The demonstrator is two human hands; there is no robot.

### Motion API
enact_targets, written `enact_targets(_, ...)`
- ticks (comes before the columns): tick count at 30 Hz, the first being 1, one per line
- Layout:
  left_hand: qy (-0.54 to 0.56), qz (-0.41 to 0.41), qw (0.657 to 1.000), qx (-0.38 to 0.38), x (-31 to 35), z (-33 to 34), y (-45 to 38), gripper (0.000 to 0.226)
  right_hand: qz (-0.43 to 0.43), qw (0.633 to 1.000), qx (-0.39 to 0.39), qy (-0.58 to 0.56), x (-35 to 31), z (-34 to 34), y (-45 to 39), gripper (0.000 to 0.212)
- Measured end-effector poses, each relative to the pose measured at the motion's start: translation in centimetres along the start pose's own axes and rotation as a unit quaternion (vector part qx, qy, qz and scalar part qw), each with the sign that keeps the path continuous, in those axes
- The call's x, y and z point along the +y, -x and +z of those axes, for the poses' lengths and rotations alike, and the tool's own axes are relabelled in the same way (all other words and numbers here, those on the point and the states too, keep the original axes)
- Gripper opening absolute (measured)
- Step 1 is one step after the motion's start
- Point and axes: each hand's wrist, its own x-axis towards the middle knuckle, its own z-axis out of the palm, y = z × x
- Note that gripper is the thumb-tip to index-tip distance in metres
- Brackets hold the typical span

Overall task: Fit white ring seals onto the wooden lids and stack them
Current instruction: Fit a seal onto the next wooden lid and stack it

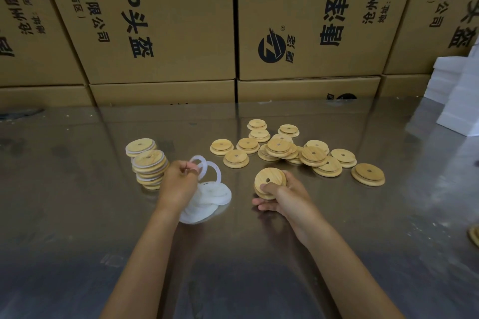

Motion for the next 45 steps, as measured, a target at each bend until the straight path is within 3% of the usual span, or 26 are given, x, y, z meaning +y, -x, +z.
enact_targets(10,-0.120,0.051,0.988,0.080,0.0,-0.5,0.4,0.026,-0.008,1.000,0.004,0.003,0.2,0.0,-0.3,0.042)
enact_targets(16,-0.163,0.055,0.982,0.079,0.0,-0.6,0.6,0.035,-0.003,1.000,-0.007,0.003,0.3,-0.1,-0.4,0.042)
enact_targets(19,-0.127,0.085,0.982,0.109,0.4,-0.7,0.9,0.038,-0.006,1.000,-0.010,0.002,0.4,-0.2,-0.4,0.042)
enact_targets(22,-0.018,0.129,0.979,0.157,1.2,-0.7,1.3,0.029,-0.008,1.000,-0.014,0.000,0.4,-0.2,-0.5,0.041)
enact_targets(25,0.134,0.109,0.981,0.094,2.0,-0.5,1.7,0.022,-0.012,1.000,-0.013,-0.013,0.4,-0.2,-0.4,0.034)
enact_targets(28,0.266,0.046,0.962,-0.041,2.9,-0.1,2.6,0.021,-0.013,0.998,-0.021,-0.060,0.3,-0.3,-0.4,0.027)
enact_targets(32,0.298,0.032,0.939,-0.168,3.6,1.5,4.3,0.017,0.006,0.995,-0.061,-0.084,-0.1,-0.3,0.0,0.042)
enact_targets(36,0.215,0.075,0.959,-0.167,3.8,3.3,5.5,0.009,-0.001,0.993,-0.118,-0.012,-0.4,0.0,0.5,0.060)
enact_targets(41,0.162,0.133,0.968,-0.140,3.5,3.9,5.8,0.019,-0.071,0.989,-0.104,0.078,-0.1,0.2,1.2,0.033)
enact_targets(45,0.146,0.151,0.971,-0.115,3.3,4.1,5.8,0.021,-0.085,0.986,-0.118,0.085,-0.1,0.0,1.4,0.028)
